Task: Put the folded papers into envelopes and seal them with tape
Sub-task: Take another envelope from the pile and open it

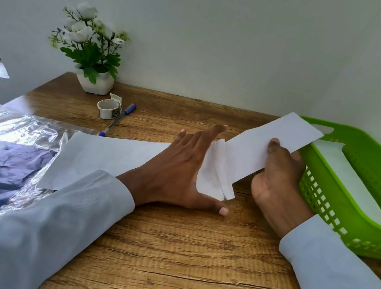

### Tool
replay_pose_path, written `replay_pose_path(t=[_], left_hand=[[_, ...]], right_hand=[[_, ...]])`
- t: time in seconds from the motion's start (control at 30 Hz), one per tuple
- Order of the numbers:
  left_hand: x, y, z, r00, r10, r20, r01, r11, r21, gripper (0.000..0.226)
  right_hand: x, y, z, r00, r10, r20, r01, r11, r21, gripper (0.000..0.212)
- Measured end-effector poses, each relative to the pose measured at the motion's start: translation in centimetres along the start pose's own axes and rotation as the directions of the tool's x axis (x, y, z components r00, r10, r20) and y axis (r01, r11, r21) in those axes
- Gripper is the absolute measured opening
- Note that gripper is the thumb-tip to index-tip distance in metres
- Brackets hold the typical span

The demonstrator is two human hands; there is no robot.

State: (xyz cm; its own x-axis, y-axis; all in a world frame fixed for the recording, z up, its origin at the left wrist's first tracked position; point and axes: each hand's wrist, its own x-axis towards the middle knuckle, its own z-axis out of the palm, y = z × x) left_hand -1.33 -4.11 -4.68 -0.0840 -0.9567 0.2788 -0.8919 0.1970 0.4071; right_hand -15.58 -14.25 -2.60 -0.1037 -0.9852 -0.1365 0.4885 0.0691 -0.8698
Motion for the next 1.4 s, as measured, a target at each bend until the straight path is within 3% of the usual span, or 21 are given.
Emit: replay_pose_path(t=[0.17,0.37,0.6,0.93,1.13,1.27,1.4], left_hand=[[0.3,-1.4,-0.9,0.99,-0.114,0.081,0.117,0.993,-0.032,0.12],[0.8,-3.5,-1.7,0.984,-0.176,-0.016,0.175,0.984,-0.031,0.055],[1.2,-4.1,-2.2,0.971,-0.211,-0.11,0.198,0.974,-0.114,0.026],[2.3,-3.2,-4.3,0.882,-0.394,-0.26,0.295,0.89,-0.347,0.015],[3.2,-2.6,-5.6,0.892,-0.38,-0.245,0.275,0.886,-0.372,0.029],[3.1,-2.6,-5.8,0.896,-0.373,-0.24,0.249,0.871,-0.425,0.035],[3.0,-2.1,-6.6,0.9,-0.381,-0.211,0.236,0.834,-0.5,0.026]], right_hand=[[-0.3,0.0,-0.1,0.989,0.131,0.075,-0.134,0.99,0.033,0.023],[-0.5,0.2,-0.9,0.899,0.346,0.267,-0.27,0.92,-0.283,0.05],[-0.6,0.5,-0.8,0.91,0.291,0.296,-0.274,0.957,-0.099,0.052],[-1.9,1.1,-0.5,0.897,0.23,0.379,-0.252,0.968,0.009,0.033],[-1.4,0.5,-0.9,0.836,0.21,0.508,-0.202,0.977,-0.072,0.043],[-1.1,-0.4,-1.3,0.785,0.228,0.575,-0.08,0.959,-0.27,0.051],[-0.6,-0.6,-1.6,0.799,0.201,0.566,-0.041,0.958,-0.283,0.054]])
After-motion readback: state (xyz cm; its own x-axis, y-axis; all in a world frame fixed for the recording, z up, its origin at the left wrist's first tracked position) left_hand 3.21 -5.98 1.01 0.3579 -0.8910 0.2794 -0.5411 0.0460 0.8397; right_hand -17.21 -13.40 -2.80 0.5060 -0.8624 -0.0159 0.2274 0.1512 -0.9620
